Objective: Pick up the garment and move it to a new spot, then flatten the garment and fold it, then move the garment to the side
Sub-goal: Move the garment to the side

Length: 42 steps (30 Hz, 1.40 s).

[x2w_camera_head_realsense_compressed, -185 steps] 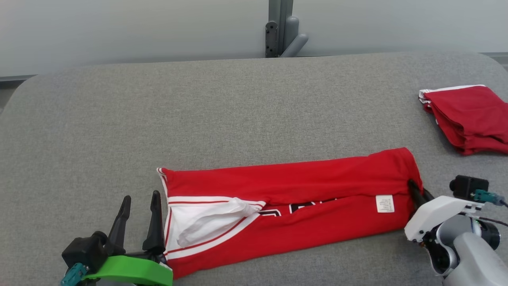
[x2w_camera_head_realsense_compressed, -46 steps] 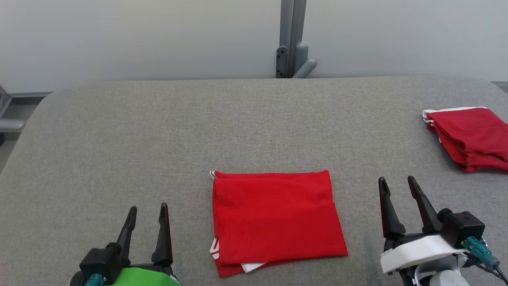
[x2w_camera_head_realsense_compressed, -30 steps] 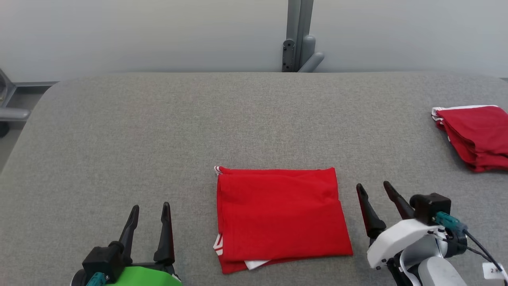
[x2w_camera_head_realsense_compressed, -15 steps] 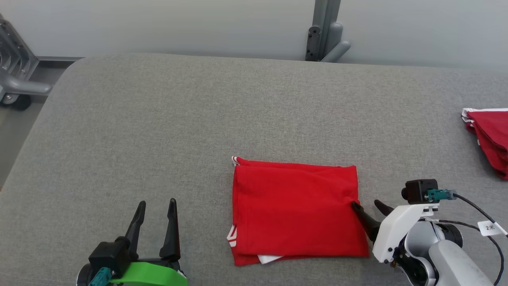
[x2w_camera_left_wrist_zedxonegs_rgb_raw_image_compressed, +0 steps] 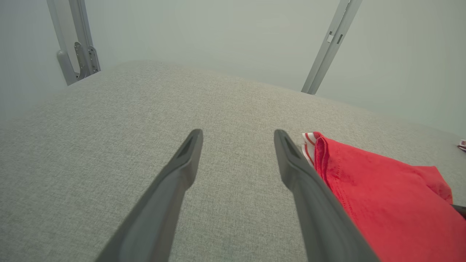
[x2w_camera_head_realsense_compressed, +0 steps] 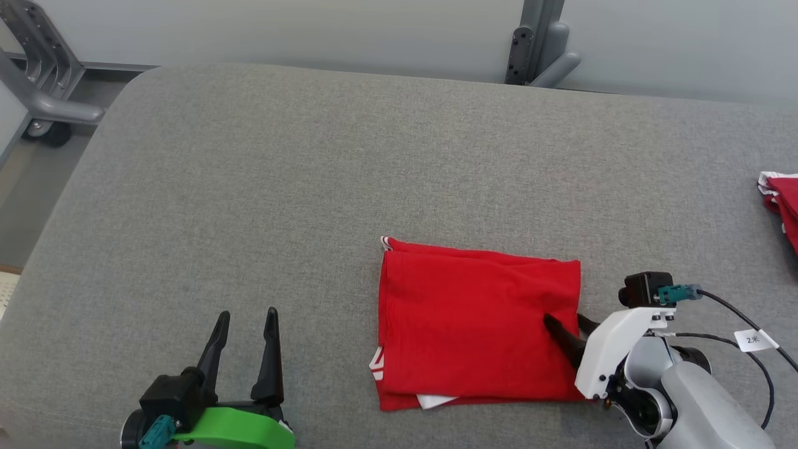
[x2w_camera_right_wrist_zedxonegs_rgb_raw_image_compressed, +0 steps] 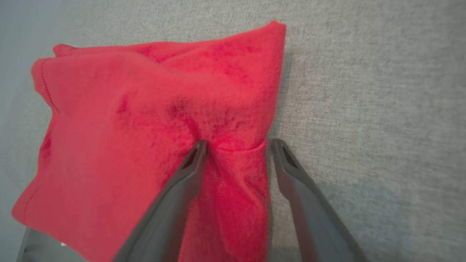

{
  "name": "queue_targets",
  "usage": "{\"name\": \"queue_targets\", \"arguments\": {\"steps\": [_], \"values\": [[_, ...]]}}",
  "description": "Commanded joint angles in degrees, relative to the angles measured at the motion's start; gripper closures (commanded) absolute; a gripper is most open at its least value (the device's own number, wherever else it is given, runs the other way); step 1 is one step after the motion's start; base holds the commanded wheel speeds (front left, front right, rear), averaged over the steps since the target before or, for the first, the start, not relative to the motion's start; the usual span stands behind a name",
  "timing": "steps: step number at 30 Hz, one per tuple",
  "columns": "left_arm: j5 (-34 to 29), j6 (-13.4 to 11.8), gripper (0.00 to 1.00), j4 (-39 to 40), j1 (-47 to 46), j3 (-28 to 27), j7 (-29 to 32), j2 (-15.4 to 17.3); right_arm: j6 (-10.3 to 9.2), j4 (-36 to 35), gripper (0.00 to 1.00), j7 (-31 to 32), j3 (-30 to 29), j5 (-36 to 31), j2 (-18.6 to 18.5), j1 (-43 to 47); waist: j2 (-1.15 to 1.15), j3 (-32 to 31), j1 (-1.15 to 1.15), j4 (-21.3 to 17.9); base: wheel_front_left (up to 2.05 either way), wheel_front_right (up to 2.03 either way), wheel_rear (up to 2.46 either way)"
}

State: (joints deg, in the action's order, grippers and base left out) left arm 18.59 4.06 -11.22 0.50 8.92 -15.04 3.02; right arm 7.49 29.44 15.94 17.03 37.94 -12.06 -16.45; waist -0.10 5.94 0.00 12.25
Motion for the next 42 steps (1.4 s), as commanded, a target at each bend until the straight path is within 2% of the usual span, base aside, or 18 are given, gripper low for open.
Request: {"name": "queue_targets", "arguments": {"steps": [1, 2, 3, 9, 17, 27, 35, 42], "values": [[-0.2, 0.3, 0.0, -0.1, -0.7, -0.3, -0.2, 0.0, -0.01, 0.9, 0.71, -0.2, 0.8, 0.5, 0.1, -0.2, 0.1, 0.1, 0.0, -0.1, 0.0, 0.0, 0.0], [-0.3, 0.3, 0.0, -0.1, -0.8, -0.3, -0.2, -0.1, -0.01, 1.2, 0.93, -0.4, 1.2, 0.7, -0.1, -0.6, 0.1, 0.2, 0.0, -0.1, 0.0, 0.0, 0.0], [-0.3, 0.3, 0.0, -0.1, -0.8, -0.3, -0.2, -0.1, -0.01, 1.4, 1.0, -0.8, 1.6, 0.9, -0.3, -0.9, 0.1, 0.2, 0.0, -0.2, 0.0, 0.0, 0.0], [-0.5, 0.0, 0.0, 0.2, -0.6, -0.7, -0.2, -0.1, -0.03, 1.0, 1.0, -2.6, 3.0, 2.5, -2.1, -2.8, 0.1, 0.3, 0.0, -2.2, 0.0, 0.0, 0.0], [-0.8, 0.2, 0.0, 0.5, -0.8, -0.5, -0.2, -0.1, -0.05, -0.7, 1.0, -3.2, 2.9, 3.1, -5.9, -4.5, 0.1, 0.8, 0.0, -7.5, 0.0, 0.0, 0.0], [-1.8, 0.4, 0.0, 1.5, -3.3, 0.4, -0.1, -0.1, -0.05, -3.7, 1.0, -2.8, -0.9, 1.6, -10.7, -7.0, 0.1, 4.0, 0.0, -18.8, 0.0, 0.0, 0.0], [-3.2, 1.1, 0.0, 0.9, -6.8, 1.4, -0.2, 0.3, -0.05, -6.3, 1.0, -2.4, -3.1, 0.2, -11.2, -8.9, 0.1, 7.6, 0.0, -25.8, 0.0, 0.0, 0.0], [-3.8, 1.6, 0.0, -0.1, -9.0, 2.1, -0.2, 0.4, -0.05, -7.5, 1.0, -1.9, -3.5, -1.2, -10.4, -10.7, 0.1, 8.9, 0.0, -27.8, 0.0, 0.0, 0.0]]}}
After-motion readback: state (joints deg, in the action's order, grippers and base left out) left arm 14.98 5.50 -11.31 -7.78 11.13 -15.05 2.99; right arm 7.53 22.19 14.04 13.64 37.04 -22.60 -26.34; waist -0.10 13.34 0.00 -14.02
